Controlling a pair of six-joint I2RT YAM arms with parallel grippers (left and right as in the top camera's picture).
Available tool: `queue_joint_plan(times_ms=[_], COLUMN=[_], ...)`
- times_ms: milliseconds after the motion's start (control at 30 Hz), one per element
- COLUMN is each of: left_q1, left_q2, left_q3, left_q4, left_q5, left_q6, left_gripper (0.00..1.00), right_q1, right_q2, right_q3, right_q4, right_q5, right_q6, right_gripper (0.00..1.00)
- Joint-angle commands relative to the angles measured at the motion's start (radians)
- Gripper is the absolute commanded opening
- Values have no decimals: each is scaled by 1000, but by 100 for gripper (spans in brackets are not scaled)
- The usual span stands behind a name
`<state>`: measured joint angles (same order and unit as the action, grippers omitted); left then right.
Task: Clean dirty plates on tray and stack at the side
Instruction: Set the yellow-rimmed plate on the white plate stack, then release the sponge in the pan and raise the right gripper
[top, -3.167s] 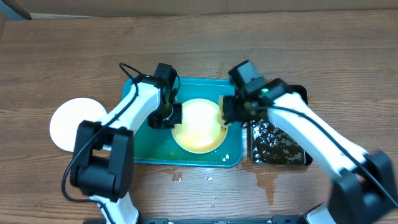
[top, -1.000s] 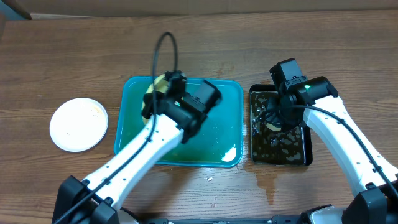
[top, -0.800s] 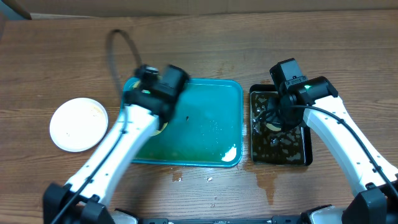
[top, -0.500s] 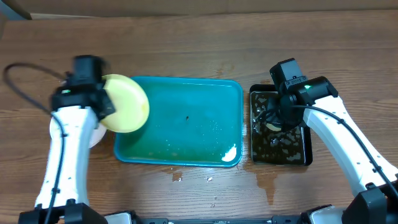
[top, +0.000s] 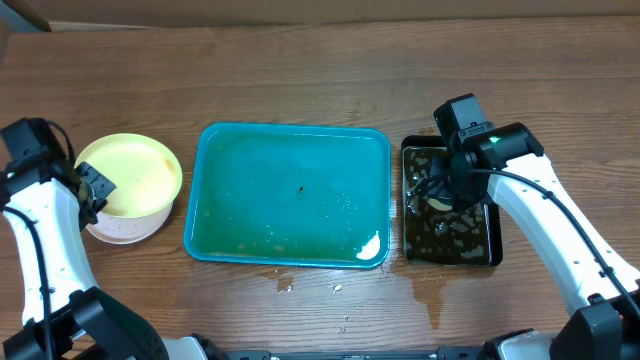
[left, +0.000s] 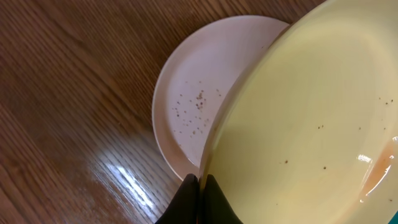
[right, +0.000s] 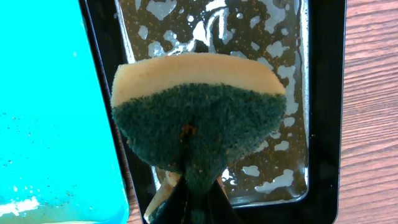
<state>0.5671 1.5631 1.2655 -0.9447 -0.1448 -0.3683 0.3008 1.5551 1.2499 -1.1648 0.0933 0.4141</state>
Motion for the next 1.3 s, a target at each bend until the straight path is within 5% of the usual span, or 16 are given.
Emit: queue_joint_plan(times_ms=[0, 67, 100, 167, 267, 633, 967, 1100, 1267], left_q1=[37, 45, 45, 45, 43, -147, -412, -446, -451], left_q2=[8, 8, 8, 8, 8, 6, 6, 6, 6], left_q3=[6, 6, 6, 6, 6, 6, 6, 6, 6], left_q4=[3, 3, 3, -1, -15, -38, -140, -151, -157], left_q5=[23, 23, 23, 23, 39, 205, 205, 205, 209], left_q6=[-21, -21, -21, -21, -21, 88, 111, 111, 111], left_gripper=[4, 6, 16, 57, 70, 77, 78, 78, 78], right_q1=[-5, -5, -5, -5, -5, -65, -133, -133, -133], right_q2=[0, 0, 0, 0, 0, 0, 25, 38, 67], right_q3=[-1, -1, -1, -1, -1, -1, -26, -112, -204], right_q4=[2, 2, 2, 2, 3, 42, 146, 223, 314], right_q5=[11, 11, 11, 11, 11, 0, -155, -154, -65], right_q6=[-3, -3, -3, -3, -3, -11, -270, -406, -379], right_gripper=[4, 4, 4, 4, 4, 4, 4, 13, 15])
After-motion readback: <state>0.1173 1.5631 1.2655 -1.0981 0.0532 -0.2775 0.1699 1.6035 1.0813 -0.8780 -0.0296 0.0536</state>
